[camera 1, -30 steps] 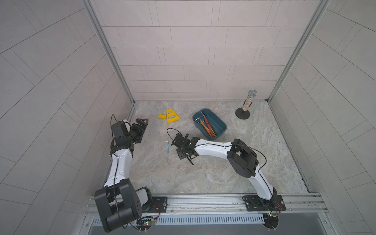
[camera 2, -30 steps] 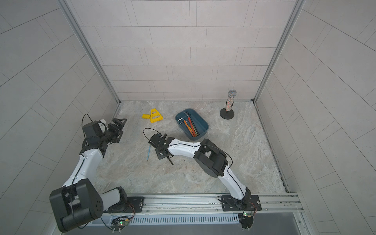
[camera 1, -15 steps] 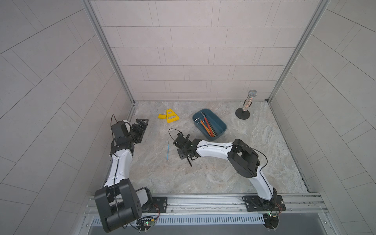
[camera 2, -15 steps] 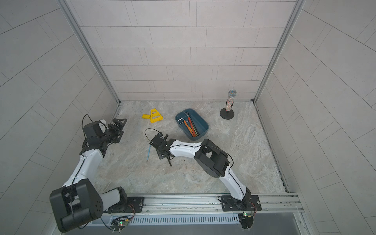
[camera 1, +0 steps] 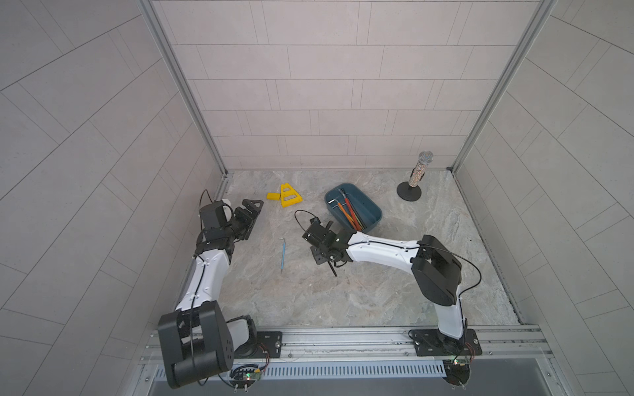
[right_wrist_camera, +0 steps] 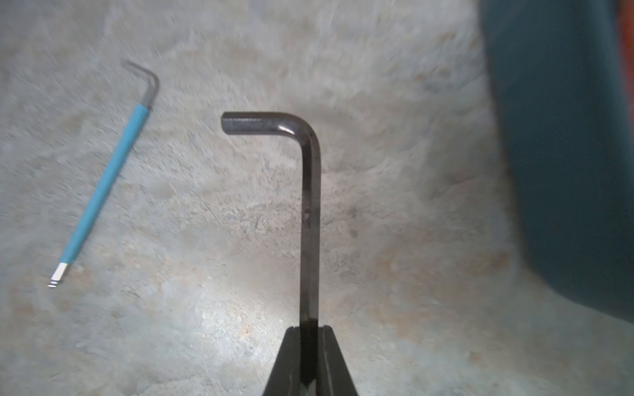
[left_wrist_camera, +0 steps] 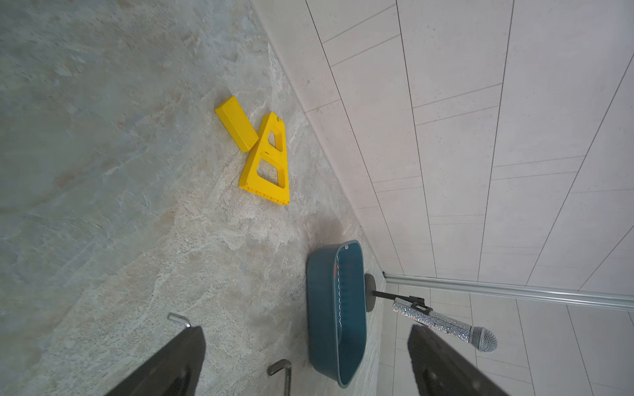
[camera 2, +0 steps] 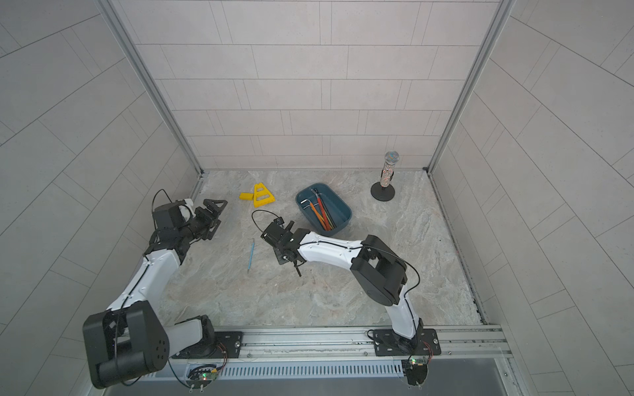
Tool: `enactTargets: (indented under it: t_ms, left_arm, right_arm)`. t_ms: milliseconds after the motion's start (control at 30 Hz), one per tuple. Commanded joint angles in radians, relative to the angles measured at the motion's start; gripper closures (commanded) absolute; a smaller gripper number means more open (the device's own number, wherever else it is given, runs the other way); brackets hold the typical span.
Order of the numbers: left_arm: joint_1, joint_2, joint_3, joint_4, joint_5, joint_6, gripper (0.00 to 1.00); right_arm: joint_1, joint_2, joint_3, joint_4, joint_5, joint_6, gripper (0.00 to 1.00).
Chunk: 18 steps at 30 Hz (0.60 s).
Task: Put the hex key on the desktop into the storage box
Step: Place the Allen key in the storage box.
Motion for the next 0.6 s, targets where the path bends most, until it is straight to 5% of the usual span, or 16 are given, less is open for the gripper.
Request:
enactTargets:
  t_ms: [0,300,567]
  left_arm:
    - [-0.02,0.004,0.018,0.004,0.013,0.028,0.0]
    - [-0.045,0.009,0.021,-0.001,0.016,0.032,0.0]
    - [-0.066,0.021,0.026,0.002,0.027,0.036,0.0]
  right_arm:
    - [-0.024,-0.096,0.044,-0.035,0.073,-0.06,1.0]
    - [-0.19,-0.146,0.136,-0.092,0.038,-0.184,1.0]
    - [-0.362,0.018,0.267,-0.118,-0.014,-0.301,1.0]
